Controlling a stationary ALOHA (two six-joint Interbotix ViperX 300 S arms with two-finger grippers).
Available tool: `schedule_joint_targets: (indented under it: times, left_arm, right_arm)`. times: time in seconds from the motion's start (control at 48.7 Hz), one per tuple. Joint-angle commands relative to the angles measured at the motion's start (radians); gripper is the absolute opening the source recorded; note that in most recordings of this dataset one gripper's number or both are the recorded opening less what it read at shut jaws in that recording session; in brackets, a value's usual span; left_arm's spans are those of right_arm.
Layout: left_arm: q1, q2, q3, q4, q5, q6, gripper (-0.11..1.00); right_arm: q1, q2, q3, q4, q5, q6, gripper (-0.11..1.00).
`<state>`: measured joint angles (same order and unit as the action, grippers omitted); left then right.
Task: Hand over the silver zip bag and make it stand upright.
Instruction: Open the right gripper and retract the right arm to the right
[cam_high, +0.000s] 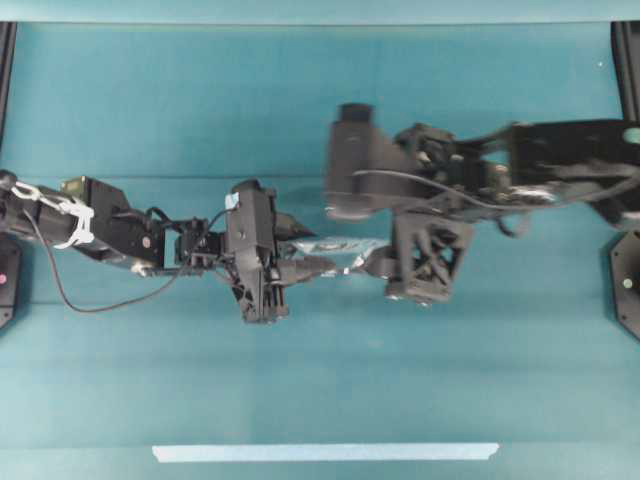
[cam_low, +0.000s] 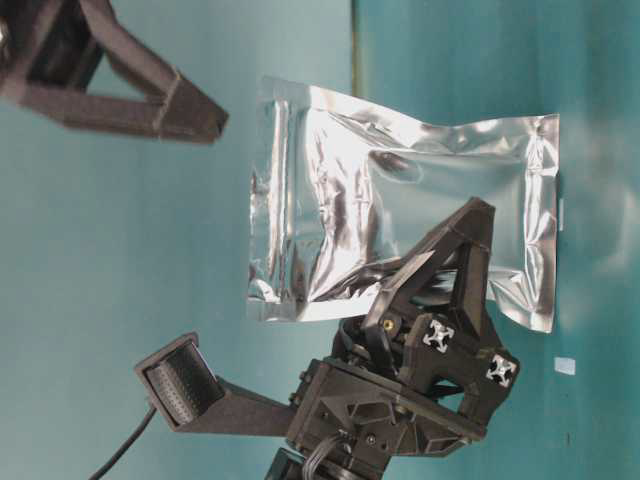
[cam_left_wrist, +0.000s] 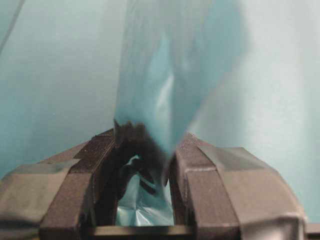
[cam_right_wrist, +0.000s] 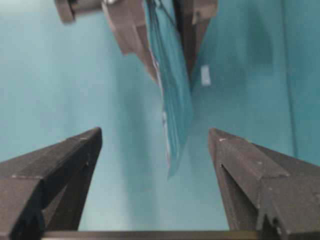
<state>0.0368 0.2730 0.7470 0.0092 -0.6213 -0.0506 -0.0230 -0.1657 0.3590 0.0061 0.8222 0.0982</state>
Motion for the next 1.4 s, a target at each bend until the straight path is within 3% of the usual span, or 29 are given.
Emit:
schedule_joint_targets:
  times: [0.0, 0.267, 0.903, 1.375]
  left_arm:
    - [-0.005, -0.005, -0.006, 0.000, 0.000, 0.000, 0.28]
    - [-0.005, -0.005, -0.006, 0.002, 0.008, 0.000, 0.28]
    - [-0.005, -0.003, -0.005, 0.002, 0.018, 0.003, 0.28]
    - [-0.006, -0.005, -0.006, 0.000, 0.018, 0.003, 0.28]
  right_arm:
    - [0.003, -0.057, 0.035, -0.002, -0.046, 0.021, 0.87]
    - [0.009, -0.117, 0.106, -0.002, -0.087, 0.025, 0.87]
    - [-0.005, -0.316, 0.341, -0.002, -0.334, 0.028, 0.87]
    - [-0.008, -0.353, 0.365, -0.002, -0.350, 0.041, 0.87]
